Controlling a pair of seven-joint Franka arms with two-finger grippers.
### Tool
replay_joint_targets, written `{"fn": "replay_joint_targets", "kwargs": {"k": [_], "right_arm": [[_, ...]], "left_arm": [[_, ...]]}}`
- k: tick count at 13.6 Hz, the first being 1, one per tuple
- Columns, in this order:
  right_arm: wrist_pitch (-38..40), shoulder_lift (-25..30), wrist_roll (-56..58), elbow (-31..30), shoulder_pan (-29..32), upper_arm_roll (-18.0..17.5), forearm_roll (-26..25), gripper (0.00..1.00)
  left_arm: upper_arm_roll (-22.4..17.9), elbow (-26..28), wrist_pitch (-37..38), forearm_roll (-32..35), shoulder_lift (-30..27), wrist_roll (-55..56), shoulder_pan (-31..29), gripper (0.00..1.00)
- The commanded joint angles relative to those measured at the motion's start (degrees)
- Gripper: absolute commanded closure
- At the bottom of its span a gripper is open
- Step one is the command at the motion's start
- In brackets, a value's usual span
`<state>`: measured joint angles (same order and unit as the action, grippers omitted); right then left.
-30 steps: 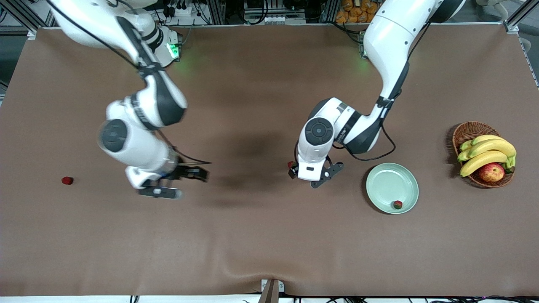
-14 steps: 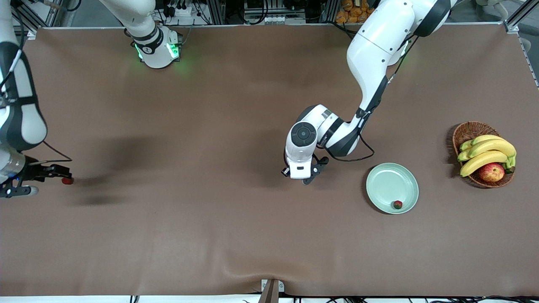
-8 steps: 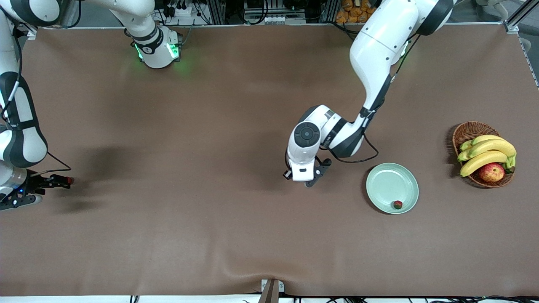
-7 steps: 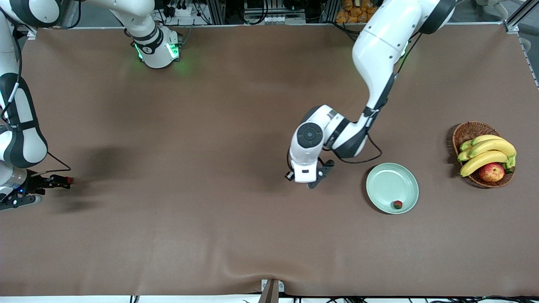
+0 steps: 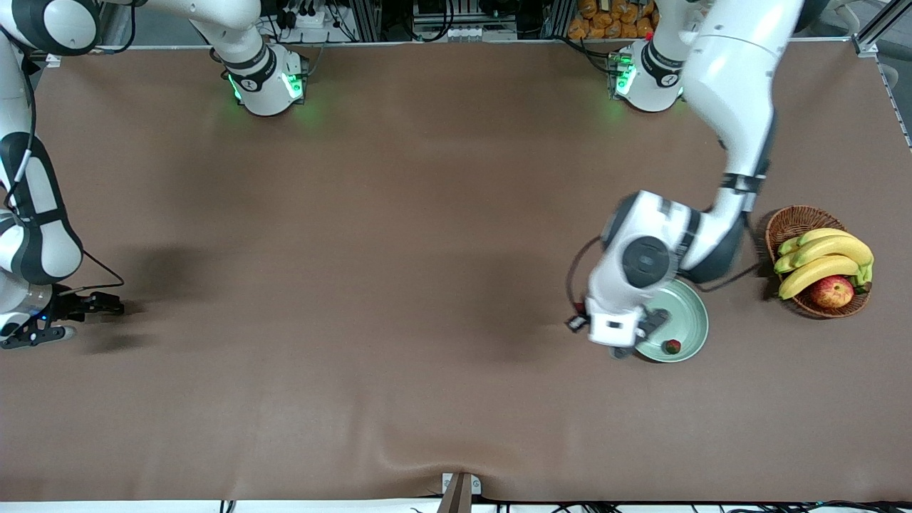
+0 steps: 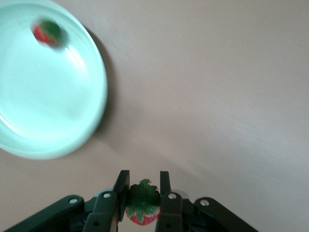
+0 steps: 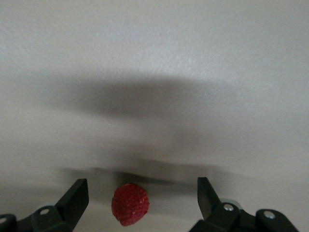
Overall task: Collect all strawberries into plate
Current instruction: 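Drop the strawberry onto the plate while the right gripper grasps the last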
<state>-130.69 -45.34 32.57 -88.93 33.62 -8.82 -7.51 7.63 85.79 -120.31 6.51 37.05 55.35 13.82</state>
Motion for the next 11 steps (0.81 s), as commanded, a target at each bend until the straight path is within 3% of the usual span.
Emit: {"fn": "replay_joint_targets", "kwargs": {"k": [1, 3, 4, 6, 7, 8, 9, 10, 11], "right_arm": [[-0.44, 0.34, -0.93, -1.68, 1.10, -0.76, -0.84, 0.00], [0.08, 0.61, -0.93, -1.95, 1.01, -0.67, -0.84, 0.00], [0.96, 0.61, -0.93, -1.86, 1.01, -0.58, -0.93, 0.08], [3.24, 0.69, -0.84, -1.86, 1.01, -0.49, -0.84, 0.81], [4.47, 0.87, -0.84, -1.86, 1.01, -0.49, -0.93, 1.00], [5.27, 1.04, -0.84, -1.68, 0.92, -0.49, -0.93, 1.00], [5.36, 1.05, -0.58, -1.68, 0.92, -0.49, -0.93, 1.00], [5.45, 1.31, -0.40, -1.51, 0.57, -0.49, -0.93, 1.00], [5.45, 2.09, 0.12, -1.42, -0.04, -0.84, -0.93, 1.00]], "left_arm": [[0.37, 1.75, 2.27, -0.27, -0.84, -10.94, -4.57, 1.00], [0.37, 2.27, 2.28, -0.27, -0.14, -17.44, -8.00, 1.00], [0.29, 2.45, 2.19, -0.27, 0.48, -20.08, -9.67, 1.00], [0.37, 2.98, 1.66, -0.27, 1.18, -23.09, -11.61, 1.00], [0.37, 3.59, 1.57, -0.18, 1.45, -23.71, -12.23, 0.86], [0.37, 4.03, 1.49, -0.18, 1.36, -23.89, -12.67, 0.62], [0.37, 3.95, 1.48, -0.27, 1.36, -24.06, -12.67, 0.07], [0.29, 3.77, 1.48, -0.27, 1.19, -23.98, -12.67, 0.00], [0.37, 3.60, 1.75, -0.27, 0.75, -23.98, -12.67, 0.00]]}}
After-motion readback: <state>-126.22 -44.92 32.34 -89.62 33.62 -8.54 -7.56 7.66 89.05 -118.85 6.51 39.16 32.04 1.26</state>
